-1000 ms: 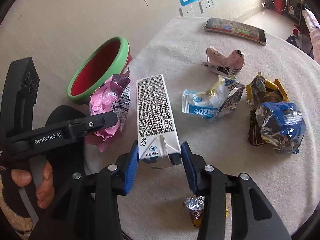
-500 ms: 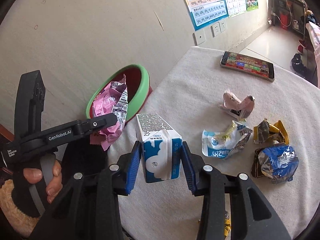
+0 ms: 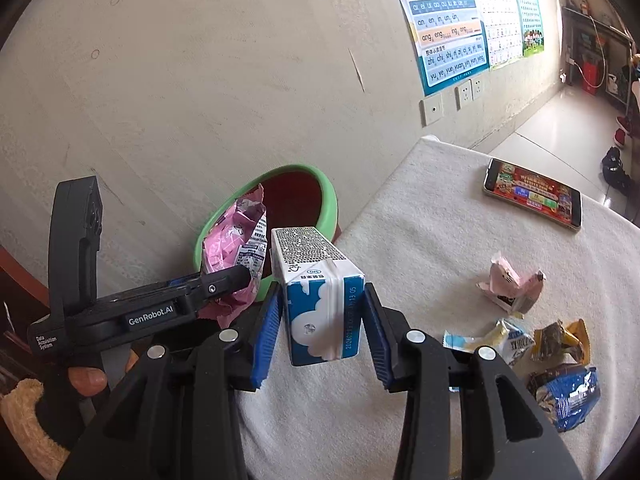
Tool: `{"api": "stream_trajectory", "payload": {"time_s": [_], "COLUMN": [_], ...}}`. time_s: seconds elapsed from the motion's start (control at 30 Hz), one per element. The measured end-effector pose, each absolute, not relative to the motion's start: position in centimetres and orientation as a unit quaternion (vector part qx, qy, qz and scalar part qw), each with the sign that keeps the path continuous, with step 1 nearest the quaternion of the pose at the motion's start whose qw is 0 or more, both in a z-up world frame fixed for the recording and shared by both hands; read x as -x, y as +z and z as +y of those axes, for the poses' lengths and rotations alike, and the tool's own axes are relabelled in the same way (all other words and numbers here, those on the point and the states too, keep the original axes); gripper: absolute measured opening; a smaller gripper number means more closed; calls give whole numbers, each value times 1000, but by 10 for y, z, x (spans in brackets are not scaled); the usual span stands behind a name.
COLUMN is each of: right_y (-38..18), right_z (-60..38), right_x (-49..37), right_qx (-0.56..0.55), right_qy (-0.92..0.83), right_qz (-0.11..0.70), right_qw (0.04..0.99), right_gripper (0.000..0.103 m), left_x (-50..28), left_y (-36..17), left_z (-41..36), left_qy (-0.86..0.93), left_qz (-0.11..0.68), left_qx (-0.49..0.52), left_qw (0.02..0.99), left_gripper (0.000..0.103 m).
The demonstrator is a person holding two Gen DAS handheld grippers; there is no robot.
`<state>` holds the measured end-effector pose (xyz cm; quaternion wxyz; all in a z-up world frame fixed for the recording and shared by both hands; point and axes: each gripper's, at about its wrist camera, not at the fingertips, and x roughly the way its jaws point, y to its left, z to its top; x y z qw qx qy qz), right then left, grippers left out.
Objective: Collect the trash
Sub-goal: 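Carry both over the red bucket and open the left and right tools, then grasp the white-blue milk wrapper with the left tool while the right tool grasps the blue bag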
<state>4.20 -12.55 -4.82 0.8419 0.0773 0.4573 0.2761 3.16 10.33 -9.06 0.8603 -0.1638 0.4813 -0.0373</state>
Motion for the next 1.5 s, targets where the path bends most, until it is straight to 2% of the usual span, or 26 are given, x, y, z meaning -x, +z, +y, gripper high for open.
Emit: {"api": "stream_trajectory", "payload": {"time_s": [0.63, 0.7, 0.77, 0.9, 1.1, 1.33, 1.47, 1.5], "right_y": [-66, -65, -61, -57, -55, -60, -82, -89], "right_z": [-42, -38, -39, -48, -90, -203, -280, -296], "right_x": [-96, -98, -97, -92, -76, -54, -38, -33], "right_qx": [-52, -55, -63, -64, -67, -42, -97, -119], "right_qy": [294, 293, 295, 294, 272, 142, 47, 29], "right_qz": [480, 479, 475, 470, 469, 475, 503, 510], "right_qw": [825, 826, 827, 830, 838, 867, 857, 851], "right_gripper": [40, 42, 52, 53, 53, 60, 63, 64], "left_x": [-62, -63, -62, -58, -48, -49, -54, -56], "left_y": [-104, -105, -106, -106, -105, -104, -109, -110], "left_z": [165, 171, 176, 179, 172, 129, 87, 71], "left_qy": [31, 43, 50, 54, 44, -7, -65, -85], "left_qz": [510, 508, 504, 498, 491, 497, 509, 512], "left_qx": [174, 181, 187, 194, 201, 172, 143, 134], "left_qw": [842, 841, 842, 843, 846, 850, 846, 844], "left_gripper": [51, 54, 61, 62, 62, 62, 62, 65]}}
